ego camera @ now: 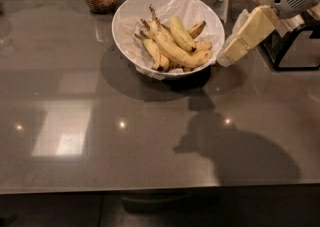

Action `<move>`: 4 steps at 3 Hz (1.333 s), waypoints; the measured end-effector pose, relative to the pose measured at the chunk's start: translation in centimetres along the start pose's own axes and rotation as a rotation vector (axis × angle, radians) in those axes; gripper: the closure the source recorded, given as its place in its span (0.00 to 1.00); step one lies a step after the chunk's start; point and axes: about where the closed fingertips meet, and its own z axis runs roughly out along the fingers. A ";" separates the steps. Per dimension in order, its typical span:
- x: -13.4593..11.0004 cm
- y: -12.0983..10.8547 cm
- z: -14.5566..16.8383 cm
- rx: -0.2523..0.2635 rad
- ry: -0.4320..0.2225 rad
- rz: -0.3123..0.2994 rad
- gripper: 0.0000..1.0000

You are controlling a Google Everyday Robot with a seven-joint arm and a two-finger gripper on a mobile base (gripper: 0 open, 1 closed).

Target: Pick banana from white bowl

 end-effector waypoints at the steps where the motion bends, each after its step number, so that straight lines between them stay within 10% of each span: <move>1: -0.3 -0.3 1.6 0.000 -0.016 -0.032 0.00; 2: -2.0 -1.0 4.3 -0.024 -0.054 -0.092 0.00; 4: -4.4 -2.4 7.6 -0.030 -0.085 -0.176 0.42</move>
Offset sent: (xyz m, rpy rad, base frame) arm 0.0480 0.0650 -0.0270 0.0426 -0.0806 0.1716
